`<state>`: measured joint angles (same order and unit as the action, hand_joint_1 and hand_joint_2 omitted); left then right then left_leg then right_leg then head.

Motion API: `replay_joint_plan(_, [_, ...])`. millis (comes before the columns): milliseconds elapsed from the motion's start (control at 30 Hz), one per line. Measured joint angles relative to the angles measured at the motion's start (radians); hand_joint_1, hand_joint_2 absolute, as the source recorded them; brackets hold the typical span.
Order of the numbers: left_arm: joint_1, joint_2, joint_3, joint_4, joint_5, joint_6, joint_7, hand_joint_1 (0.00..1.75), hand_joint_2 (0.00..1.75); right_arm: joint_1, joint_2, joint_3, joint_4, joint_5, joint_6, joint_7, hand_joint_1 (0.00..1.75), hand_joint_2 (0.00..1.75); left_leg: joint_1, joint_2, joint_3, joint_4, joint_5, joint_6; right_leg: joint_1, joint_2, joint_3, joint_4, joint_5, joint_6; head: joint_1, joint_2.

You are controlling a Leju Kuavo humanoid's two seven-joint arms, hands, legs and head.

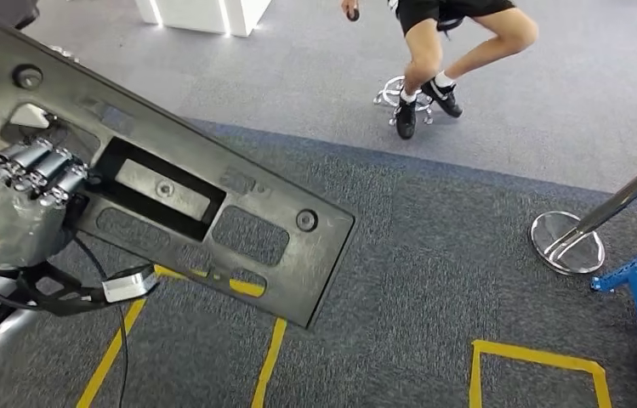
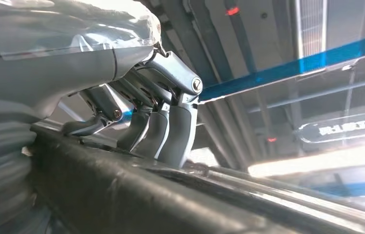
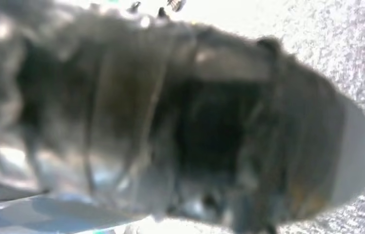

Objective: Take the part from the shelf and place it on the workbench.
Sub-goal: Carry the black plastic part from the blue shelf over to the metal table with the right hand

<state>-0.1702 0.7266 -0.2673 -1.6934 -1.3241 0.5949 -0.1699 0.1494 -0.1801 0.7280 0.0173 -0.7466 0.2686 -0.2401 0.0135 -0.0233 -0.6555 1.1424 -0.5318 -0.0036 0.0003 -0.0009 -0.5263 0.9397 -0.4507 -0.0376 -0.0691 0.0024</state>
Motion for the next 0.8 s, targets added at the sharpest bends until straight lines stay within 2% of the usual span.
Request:
replay_joint_plan(33, [0.004,0.000,0.000,0.000,0.001,0.001,0.000,1.75,1.75,0.000,0.002,0.000,0.000,0.001,0.000,0.000,0.00,0.00,0.004,0.007,-0.032,0.059,-0.018,-0.007,-0.001,-0.016,0.003,0.000,-0.004,0.001,-0.001,0.000])
replay_joint_plan(67, [0.008,0.000,0.000,0.000,0.002,0.002,0.000,1.75,1.75,0.000,0.004,0.000,0.000,0.002,0.000,0.001,0.00,0.00,0.009,0.011,-0.054,0.094,-0.021,-0.014,-0.003,-0.031,0.006,0.002,-0.009,0.004,-0.001,0.000])
replay_joint_plan(100, [0.010,-0.001,0.000,0.000,0.002,0.002,0.000,1.75,1.75,-0.001,0.005,0.000,0.000,0.003,0.000,0.001,0.00,0.00,0.015,0.015,-0.058,0.092,-0.004,-0.020,-0.005,-0.045,0.009,0.006,-0.015,0.008,-0.001,0.000])
replay_joint_plan(133, [0.011,-0.001,0.000,0.000,0.002,0.002,0.001,1.75,1.75,-0.001,0.006,0.000,0.000,0.003,0.000,0.001,0.00,0.00,0.020,0.022,-0.042,0.053,0.029,-0.027,-0.008,-0.058,0.013,0.011,-0.024,0.013,-0.001,0.000])
replay_joint_plan(167, [0.011,-0.002,0.000,0.000,0.002,0.002,0.001,1.75,1.75,-0.001,0.007,0.000,0.000,0.003,0.000,0.001,0.00,0.00,0.024,0.039,-0.014,-0.009,0.064,-0.035,-0.011,-0.071,0.017,0.019,-0.034,0.021,-0.001,0.000])
replay_joint_plan(200, [0.011,-0.004,0.000,0.000,0.002,0.002,0.002,1.75,1.75,-0.002,0.005,0.000,0.001,0.003,0.000,0.001,0.00,0.00,0.022,0.065,0.013,-0.064,0.088,-0.041,-0.011,-0.081,0.020,0.027,-0.044,0.029,-0.002,0.000])
replay_joint_plan(233, [0.011,-0.008,0.000,0.000,0.002,0.002,0.003,1.75,1.75,-0.002,0.005,0.000,0.002,0.004,0.000,0.001,0.00,0.00,0.018,0.085,0.032,-0.104,0.100,-0.038,-0.010,-0.091,0.020,0.037,-0.053,0.038,-0.004,0.000])
replay_joint_plan(267, [0.011,-0.011,0.000,0.000,0.001,0.001,0.004,1.75,1.75,-0.002,0.004,-0.001,0.002,0.004,-0.001,0.001,0.00,0.00,0.014,0.099,0.039,-0.121,0.098,-0.032,-0.007,-0.100,0.021,0.045,-0.060,0.045,-0.005,0.000])
replay_joint_plan(300, [0.011,-0.015,0.000,0.000,0.000,0.001,0.005,1.75,1.75,-0.003,0.004,-0.001,0.003,0.004,-0.001,0.001,0.00,0.00,0.008,0.099,0.038,-0.118,0.092,-0.020,-0.004,-0.109,0.022,0.049,-0.064,0.049,-0.006,0.000])
replay_joint_plan(333, [0.010,-0.016,0.000,0.000,-0.001,0.000,0.006,1.75,1.75,-0.003,0.005,-0.002,0.003,0.004,-0.001,0.001,0.00,0.00,0.008,0.085,0.035,-0.117,0.091,-0.008,-0.004,-0.120,0.024,0.052,-0.067,0.053,-0.006,0.000])
replay_joint_plan(367, [0.009,-0.017,0.000,0.000,-0.003,0.000,0.007,1.75,1.75,-0.006,0.005,-0.002,0.002,0.004,-0.001,0.001,0.00,0.00,0.007,0.073,0.035,-0.117,0.090,0.001,-0.007,-0.120,0.026,0.055,-0.073,0.056,-0.006,0.000])
replay_joint_plan(400, [0.006,-0.017,0.000,0.000,-0.005,0.000,0.008,1.75,1.75,-0.008,0.006,-0.003,0.002,0.004,-0.001,0.001,0.00,0.00,0.005,0.061,0.036,-0.118,0.090,0.009,-0.011,-0.104,0.022,0.067,-0.086,0.057,-0.006,0.000])
replay_joint_plan(433, [0.001,-0.018,0.000,0.000,-0.005,-0.001,0.008,1.75,1.75,-0.009,0.007,-0.004,0.001,0.005,0.000,0.001,0.00,0.00,0.004,0.049,0.037,-0.120,0.091,0.016,-0.015,-0.078,0.009,0.100,-0.108,0.057,-0.005,0.000])
replay_joint_plan(500, [-0.004,-0.021,0.000,-0.001,-0.006,-0.001,0.009,1.75,1.75,-0.010,0.009,-0.005,0.000,0.005,0.000,0.000,0.00,0.00,-0.002,0.026,0.039,-0.122,0.091,0.028,-0.016,-0.022,-0.054,0.226,-0.167,0.051,-0.005,0.000])
replay_joint_plan(533, [-0.005,-0.024,0.000,-0.001,-0.008,-0.001,0.010,1.75,1.75,-0.009,0.010,-0.005,0.000,0.006,0.000,0.000,0.00,0.00,-0.006,0.013,0.039,-0.121,0.090,0.032,-0.012,-0.011,-0.096,0.300,-0.190,0.046,-0.005,0.000])
replay_joint_plan(567, [-0.005,-0.026,0.000,-0.001,-0.010,-0.002,0.011,1.75,1.75,-0.008,0.010,-0.006,0.000,0.006,0.000,0.000,0.00,0.00,-0.011,-0.001,0.040,-0.121,0.089,0.036,-0.006,-0.006,-0.131,0.351,-0.197,0.039,-0.005,0.000])
replay_joint_plan(600, [-0.006,-0.029,0.000,-0.001,-0.014,-0.003,0.013,1.75,1.75,-0.008,0.010,-0.006,0.000,0.007,0.000,0.001,0.00,0.00,-0.015,-0.016,0.042,-0.121,0.088,0.038,0.001,-0.002,-0.151,0.368,-0.183,0.031,-0.005,0.000])
replay_joint_plan(633, [-0.006,-0.031,0.000,-0.001,-0.019,-0.004,0.015,1.75,1.75,-0.007,0.010,-0.007,0.000,0.009,0.000,0.001,0.00,0.00,-0.018,-0.031,0.045,-0.121,0.087,0.041,0.010,0.004,-0.152,0.342,-0.149,0.022,-0.005,0.000])
replay_joint_plan(667, [-0.007,-0.033,0.000,-0.001,-0.022,-0.005,0.017,1.75,1.75,-0.007,0.009,-0.007,0.000,0.011,0.000,0.001,0.00,0.00,-0.020,-0.046,0.049,-0.121,0.086,0.043,0.020,0.015,-0.134,0.282,-0.102,0.010,-0.005,0.000])
replay_joint_plan(733, [-0.008,-0.036,0.000,-0.001,-0.027,-0.006,0.020,1.75,1.75,-0.005,0.005,-0.008,0.001,0.014,0.001,0.000,0.00,0.00,-0.020,-0.074,0.053,-0.122,0.085,0.044,0.031,0.063,-0.088,0.152,-0.032,-0.013,-0.006,0.000])
replay_joint_plan(767, [-0.008,-0.038,0.000,-0.001,-0.028,-0.006,0.021,1.75,1.75,-0.003,0.002,-0.009,0.002,0.016,0.001,0.000,0.00,0.00,-0.018,-0.088,0.053,-0.122,0.085,0.043,0.034,0.080,-0.072,0.113,-0.017,-0.020,-0.006,0.000])
replay_joint_plan(800, [-0.008,-0.040,0.000,-0.001,-0.028,-0.006,0.022,1.75,1.75,-0.002,0.000,-0.011,0.003,0.017,0.001,0.000,0.00,0.00,-0.015,-0.101,0.052,-0.124,0.087,0.040,0.034,0.087,-0.063,0.096,-0.017,-0.024,-0.006,0.000])
